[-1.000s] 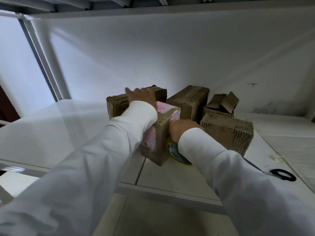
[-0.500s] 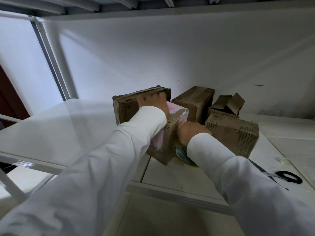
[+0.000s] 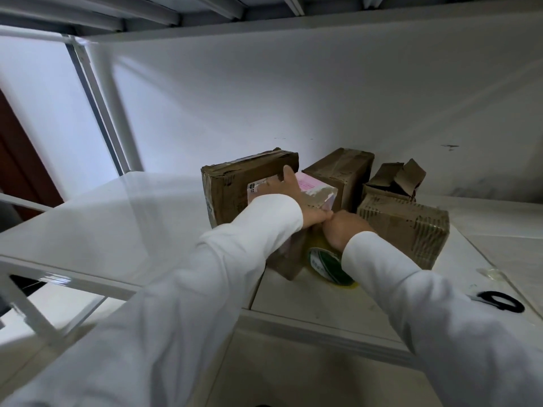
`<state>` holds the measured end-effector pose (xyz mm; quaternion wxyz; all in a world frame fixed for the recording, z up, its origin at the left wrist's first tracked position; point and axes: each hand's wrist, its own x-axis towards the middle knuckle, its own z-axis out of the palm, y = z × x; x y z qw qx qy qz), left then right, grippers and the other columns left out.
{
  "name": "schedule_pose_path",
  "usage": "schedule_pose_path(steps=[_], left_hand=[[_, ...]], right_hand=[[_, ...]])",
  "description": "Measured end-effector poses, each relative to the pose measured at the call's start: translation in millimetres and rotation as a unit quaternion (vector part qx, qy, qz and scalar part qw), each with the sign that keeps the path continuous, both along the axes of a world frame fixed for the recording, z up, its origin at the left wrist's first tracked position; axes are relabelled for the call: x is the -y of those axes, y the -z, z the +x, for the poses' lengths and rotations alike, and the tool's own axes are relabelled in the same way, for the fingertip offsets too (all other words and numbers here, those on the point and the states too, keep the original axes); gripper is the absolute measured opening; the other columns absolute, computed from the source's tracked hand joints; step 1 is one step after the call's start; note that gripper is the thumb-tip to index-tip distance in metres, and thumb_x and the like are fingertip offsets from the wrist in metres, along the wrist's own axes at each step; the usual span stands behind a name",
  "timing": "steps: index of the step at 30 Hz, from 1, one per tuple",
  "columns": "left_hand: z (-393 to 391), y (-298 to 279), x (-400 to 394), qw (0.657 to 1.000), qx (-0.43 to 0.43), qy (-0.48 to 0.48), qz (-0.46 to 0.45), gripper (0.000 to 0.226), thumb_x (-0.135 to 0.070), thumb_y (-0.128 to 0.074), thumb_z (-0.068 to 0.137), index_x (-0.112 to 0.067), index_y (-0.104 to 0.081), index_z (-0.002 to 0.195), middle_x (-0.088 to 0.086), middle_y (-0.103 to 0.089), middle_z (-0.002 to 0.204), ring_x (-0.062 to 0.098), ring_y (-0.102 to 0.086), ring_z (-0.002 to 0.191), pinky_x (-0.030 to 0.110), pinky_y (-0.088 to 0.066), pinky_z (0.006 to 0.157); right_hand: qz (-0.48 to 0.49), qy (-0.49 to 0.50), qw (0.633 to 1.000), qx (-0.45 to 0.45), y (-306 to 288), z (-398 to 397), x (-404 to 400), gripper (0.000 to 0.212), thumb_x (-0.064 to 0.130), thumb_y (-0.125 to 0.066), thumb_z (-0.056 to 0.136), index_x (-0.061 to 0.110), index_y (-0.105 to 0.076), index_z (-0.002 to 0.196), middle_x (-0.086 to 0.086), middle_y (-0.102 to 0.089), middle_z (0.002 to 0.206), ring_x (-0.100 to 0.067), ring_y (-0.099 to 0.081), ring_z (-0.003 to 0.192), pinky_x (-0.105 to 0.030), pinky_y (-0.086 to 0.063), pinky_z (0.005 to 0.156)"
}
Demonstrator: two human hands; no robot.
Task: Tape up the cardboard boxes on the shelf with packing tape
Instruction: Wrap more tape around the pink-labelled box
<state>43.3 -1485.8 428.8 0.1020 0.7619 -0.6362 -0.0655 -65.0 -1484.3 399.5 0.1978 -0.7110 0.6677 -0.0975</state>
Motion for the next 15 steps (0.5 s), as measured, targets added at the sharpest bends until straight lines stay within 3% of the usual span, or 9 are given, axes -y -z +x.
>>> schedule_pose_path(steps=[3,5,6,9,10,13,15], left_hand=[[13.9,-8.5,5.4,0.994,-0.109,-0.010,0.015,0.116,-0.064,-0.066,0.072,-0.023,0.009,0.151,0.016,-0.030,0.149,0.037,-0.037,0.133,0.048,-0.039,0.105],[28.6,-10.8,9.0,0.981,-0.187,-0.032,0.040,0.119,-0.050,-0.073,0.072,-0.019,0.010,0.151,0.016,-0.031,0.149,0.036,-0.040,0.130,0.043,-0.040,0.104],[34.5,-11.4,8.1,0.973,-0.224,-0.040,0.045,0.121,-0.047,-0.076,0.067,-0.017,0.005,0.152,0.016,-0.031,0.149,0.035,-0.041,0.129,0.041,-0.040,0.104],[46.4,-13.1,5.0,0.936,-0.346,-0.068,-0.014,0.127,-0.054,-0.075,0.033,-0.014,-0.029,0.145,0.013,-0.052,0.132,0.031,-0.056,0.113,0.043,-0.049,0.094],[50.8,-12.8,6.0,0.920,-0.385,-0.072,-0.025,0.118,-0.054,-0.075,0.032,-0.011,-0.040,0.137,0.011,-0.060,0.121,0.028,-0.062,0.103,0.042,-0.053,0.087],[64.0,-8.6,8.0,0.883,-0.461,-0.082,0.007,0.052,-0.040,-0.076,0.069,-0.012,-0.057,0.109,0.007,-0.067,0.089,0.020,-0.063,0.075,0.029,-0.051,0.063],[69.8,5.3,1.4,0.846,-0.513,-0.117,0.082,0.033,-0.039,-0.069,0.078,-0.013,-0.057,0.095,0.006,-0.063,0.078,0.020,-0.060,0.072,0.032,-0.051,0.068]], right_hand=[[0.068,0.030,0.984,0.164,-9.2,-17.3,-0.4,0.062,0.060,-0.024,0.096,0.013,-0.050,0.127,-0.011,-0.055,0.115,-0.025,-0.055,0.095,-0.036,-0.040,0.092],[0.080,0.019,0.969,0.232,-14.9,-30.8,-1.1,0.064,0.064,-0.034,0.091,0.017,-0.050,0.131,-0.009,-0.053,0.126,-0.027,-0.054,0.105,-0.039,-0.039,0.098],[0.071,0.000,0.965,0.253,-16.3,-36.8,-2.2,0.059,0.063,-0.041,0.089,0.019,-0.054,0.126,-0.007,-0.054,0.123,-0.026,-0.054,0.105,-0.039,-0.040,0.097],[0.014,-0.061,0.942,0.329,-23.1,-40.1,-5.3,0.027,0.050,-0.049,0.090,0.026,-0.060,0.087,-0.001,-0.063,0.093,-0.013,-0.058,0.080,-0.027,-0.048,0.078],[0.003,-0.067,0.924,0.375,-25.6,-38.5,-7.0,0.023,0.046,-0.052,0.089,0.026,-0.059,0.081,0.000,-0.065,0.085,-0.010,-0.059,0.073,-0.023,-0.050,0.070],[0.008,-0.130,0.902,0.411,-32.2,-38.3,-9.2,0.029,0.047,-0.056,0.079,0.020,-0.063,0.075,0.000,-0.066,0.066,-0.011,-0.062,0.062,-0.018,-0.051,0.059],[0.026,-0.159,0.900,0.405,-34.8,-42.0,-7.2,0.036,0.049,-0.055,0.070,0.015,-0.064,0.069,-0.002,-0.065,0.061,-0.012,-0.062,0.057,-0.020,-0.052,0.061]])
